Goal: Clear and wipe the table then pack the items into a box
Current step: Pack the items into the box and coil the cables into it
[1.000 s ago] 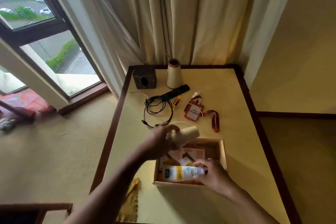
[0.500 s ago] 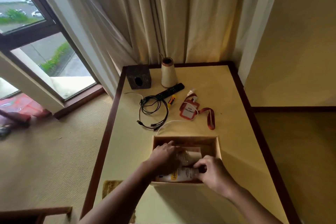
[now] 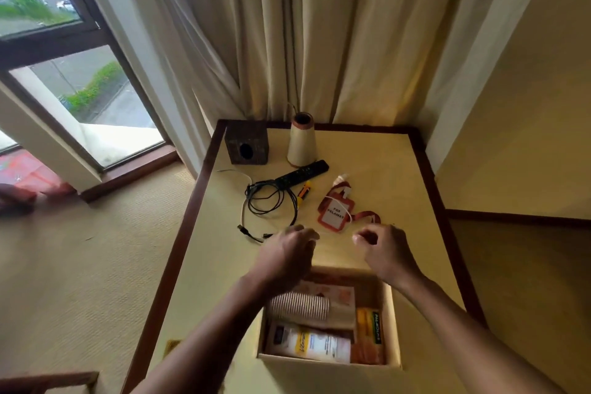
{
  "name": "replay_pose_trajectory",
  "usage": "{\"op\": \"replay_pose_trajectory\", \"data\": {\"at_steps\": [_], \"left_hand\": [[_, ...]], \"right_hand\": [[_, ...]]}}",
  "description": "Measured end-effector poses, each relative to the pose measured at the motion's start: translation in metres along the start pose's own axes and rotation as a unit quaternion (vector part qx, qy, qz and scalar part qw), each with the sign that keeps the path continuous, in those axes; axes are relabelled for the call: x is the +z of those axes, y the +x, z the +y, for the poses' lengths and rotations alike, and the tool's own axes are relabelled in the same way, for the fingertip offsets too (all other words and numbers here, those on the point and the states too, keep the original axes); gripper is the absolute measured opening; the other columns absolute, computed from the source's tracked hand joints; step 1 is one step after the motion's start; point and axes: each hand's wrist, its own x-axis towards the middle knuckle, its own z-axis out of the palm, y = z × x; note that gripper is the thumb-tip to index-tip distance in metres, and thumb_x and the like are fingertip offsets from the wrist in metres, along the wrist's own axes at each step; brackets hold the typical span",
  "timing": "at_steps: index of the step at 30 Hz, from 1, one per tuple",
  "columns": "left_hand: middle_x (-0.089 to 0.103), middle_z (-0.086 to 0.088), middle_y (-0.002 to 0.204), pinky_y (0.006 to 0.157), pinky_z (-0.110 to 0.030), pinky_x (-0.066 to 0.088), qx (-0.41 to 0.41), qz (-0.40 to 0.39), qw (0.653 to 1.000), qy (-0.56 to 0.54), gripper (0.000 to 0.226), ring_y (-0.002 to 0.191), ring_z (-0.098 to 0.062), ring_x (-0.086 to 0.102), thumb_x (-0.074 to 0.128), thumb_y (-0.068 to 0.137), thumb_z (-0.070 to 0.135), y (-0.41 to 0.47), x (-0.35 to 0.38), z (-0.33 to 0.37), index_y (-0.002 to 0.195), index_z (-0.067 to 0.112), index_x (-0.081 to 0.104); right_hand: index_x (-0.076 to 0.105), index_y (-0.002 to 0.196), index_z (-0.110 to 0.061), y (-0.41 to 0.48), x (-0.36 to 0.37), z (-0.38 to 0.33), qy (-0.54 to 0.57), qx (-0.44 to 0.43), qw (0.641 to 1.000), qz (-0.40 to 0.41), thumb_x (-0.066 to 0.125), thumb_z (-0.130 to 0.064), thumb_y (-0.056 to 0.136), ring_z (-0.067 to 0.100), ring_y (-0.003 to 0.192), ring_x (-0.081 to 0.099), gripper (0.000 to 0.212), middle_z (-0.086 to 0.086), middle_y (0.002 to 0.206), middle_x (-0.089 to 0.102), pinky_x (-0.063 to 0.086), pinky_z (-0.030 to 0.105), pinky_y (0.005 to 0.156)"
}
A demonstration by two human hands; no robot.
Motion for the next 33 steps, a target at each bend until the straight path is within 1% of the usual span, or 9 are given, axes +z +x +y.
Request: {"op": "replay_pose_trajectory", "data": {"at_steps": [3,5,8,11,14,17,24,30,33], "left_hand": [[0.068,-0.002,0.101,0.058,-0.019,0.05,-0.013,0.083,0.996,0.006,0.022,0.074,-0.01,0.061,0.049,0.106,0.012,0.047,-0.023,-0.004,0.107,0.009,0.07],[0.068,-0.002,0.095,0.055,-0.025,0.052,-0.048,0.092,0.994,0.029,0.022,0.07,-0.012,0.061,0.048,0.105,0.011,0.088,-0.027,-0.021,0.1,0.011,0.07],[0.068,-0.008,0.1,0.065,-0.042,0.061,-0.119,0.054,0.991,0.042,0.021,0.077,-0.021,0.065,0.048,0.1,0.013,0.144,-0.02,-0.051,0.099,0.011,0.068],[0.063,-0.011,0.113,0.083,-0.044,0.058,-0.136,0.008,0.982,0.131,0.019,0.099,-0.027,0.06,0.053,0.097,0.017,0.185,-0.006,-0.074,0.11,0.011,0.066],[0.062,-0.009,0.12,0.098,-0.041,0.042,-0.109,-0.059,0.94,0.319,0.027,0.119,-0.029,0.052,0.055,0.097,0.028,0.217,0.008,-0.09,0.118,0.017,0.067],[0.069,-0.003,0.115,0.098,-0.039,0.038,-0.104,-0.134,0.896,0.41,0.025,0.112,-0.024,0.062,0.055,0.097,0.032,0.238,0.021,-0.1,0.117,0.022,0.067],[0.059,-0.008,0.119,0.091,-0.049,0.056,-0.19,-0.223,0.899,0.326,0.038,0.108,-0.03,0.064,0.061,0.093,0.026,0.252,0.049,-0.127,0.13,0.015,0.059],[0.058,-0.009,0.12,0.085,-0.042,0.051,-0.17,-0.135,0.938,0.272,0.048,0.108,-0.032,0.064,0.055,0.097,0.051,0.24,0.053,-0.134,0.128,0.013,0.054],[0.059,-0.01,0.119,0.083,-0.044,0.052,-0.158,-0.078,0.96,0.217,0.035,0.102,-0.032,0.065,0.053,0.098,0.034,0.228,0.047,-0.131,0.125,0.012,0.052]], "right_hand": [[0.079,0.087,-0.015,0.048,0.001,-0.004,-0.021,0.014,0.999,0.031,0.066,-0.021,0.093,0.011,0.085,0.07,0.016,-0.002,0.09,0.076,0.041,0.008,0.056],[0.076,0.074,-0.011,0.083,0.006,-0.004,-0.025,0.047,0.998,0.031,0.064,-0.019,0.092,0.015,0.079,0.072,0.023,0.002,0.08,0.075,0.04,0.011,0.05],[0.068,0.075,-0.004,0.123,0.014,-0.004,0.006,0.115,0.993,-0.008,0.06,-0.015,0.092,0.017,0.069,0.066,0.022,0.005,0.074,0.068,0.04,0.016,0.05],[0.064,0.091,-0.009,0.163,0.025,0.008,-0.013,0.164,0.986,0.003,0.057,-0.021,0.093,0.019,0.072,0.058,0.014,0.005,0.082,0.061,0.041,0.023,0.059],[0.063,0.094,-0.008,0.199,0.049,0.032,-0.075,0.174,0.982,0.003,0.048,-0.04,0.092,0.031,0.082,0.063,0.036,0.01,0.086,0.063,0.049,0.032,0.069],[0.063,0.105,-0.004,0.212,0.066,0.044,-0.103,0.177,0.979,0.007,0.037,-0.06,0.085,0.038,0.096,0.064,0.064,0.019,0.106,0.066,0.053,0.04,0.075],[0.06,0.103,-0.007,0.216,0.078,0.058,-0.091,0.176,0.98,0.03,0.042,-0.046,0.093,0.031,0.089,0.064,0.044,0.014,0.101,0.066,0.057,0.046,0.076],[0.053,0.093,-0.011,0.179,0.053,0.051,0.05,0.096,0.994,0.032,0.054,-0.028,0.101,0.006,0.055,0.058,0.019,0.005,0.08,0.063,0.038,0.013,0.039],[0.054,0.095,-0.013,0.158,0.039,0.045,0.085,0.036,0.992,0.083,0.055,-0.025,0.103,0.002,0.053,0.064,0.015,0.003,0.08,0.067,0.041,0.011,0.039]]}}
